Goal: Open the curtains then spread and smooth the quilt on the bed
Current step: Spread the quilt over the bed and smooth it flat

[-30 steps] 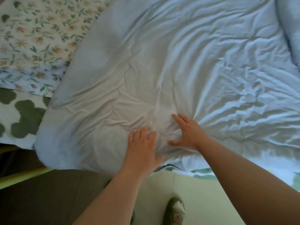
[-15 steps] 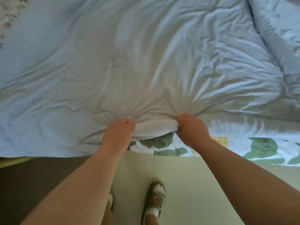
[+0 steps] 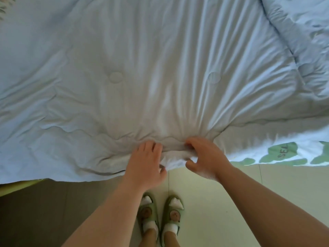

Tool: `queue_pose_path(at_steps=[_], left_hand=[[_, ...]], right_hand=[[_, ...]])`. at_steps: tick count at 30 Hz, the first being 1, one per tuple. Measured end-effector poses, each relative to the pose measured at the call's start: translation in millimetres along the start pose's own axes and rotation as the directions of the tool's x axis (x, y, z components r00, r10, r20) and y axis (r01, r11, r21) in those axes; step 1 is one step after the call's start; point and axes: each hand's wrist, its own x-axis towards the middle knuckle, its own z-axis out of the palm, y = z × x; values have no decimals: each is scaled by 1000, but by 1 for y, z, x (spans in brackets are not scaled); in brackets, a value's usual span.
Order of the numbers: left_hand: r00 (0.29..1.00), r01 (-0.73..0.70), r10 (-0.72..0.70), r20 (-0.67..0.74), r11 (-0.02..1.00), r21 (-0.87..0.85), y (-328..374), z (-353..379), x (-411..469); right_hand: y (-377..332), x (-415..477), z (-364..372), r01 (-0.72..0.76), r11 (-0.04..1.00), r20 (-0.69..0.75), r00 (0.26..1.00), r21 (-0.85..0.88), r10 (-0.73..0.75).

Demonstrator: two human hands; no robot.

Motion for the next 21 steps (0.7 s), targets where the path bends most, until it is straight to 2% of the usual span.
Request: queue_pose_path(at_steps=[3, 7, 9, 11, 14, 16, 18, 21], left_hand=[[989, -144, 142, -48, 989, -35, 29, 6, 8], [985, -170, 169, -22, 985, -9, 57, 10, 18], [982, -183, 183, -46, 983, 15, 65, 11, 27], [976, -202, 205, -71, 978, 40, 72, 12, 37], [966, -230, 237, -102, 970, 72, 88, 16, 51], [963, -224, 232, -135, 972, 75, 98, 16, 61], [955, -228, 233, -184, 972, 49, 109, 16, 70], [895, -323, 311, -319, 946, 18, 131, 17, 83]], right_hand=[[18, -11, -1, 42, 992, -51, 998, -123, -48], [47, -20, -5, 12, 895, -26, 999, -446, -26], [67, -20, -12, -90, 872, -166, 986, -481, 10], [87, -19, -22, -219, 863, -348, 936, -455, 55], [109, -21, -46, -386, 833, -438, 877, -397, 197], [114, -19, -58, -436, 855, -383, 868, -282, 317], [120, -15, -68, -450, 888, -285, 867, -96, 409], [132, -12, -79, -434, 901, -210, 882, -11, 423]])
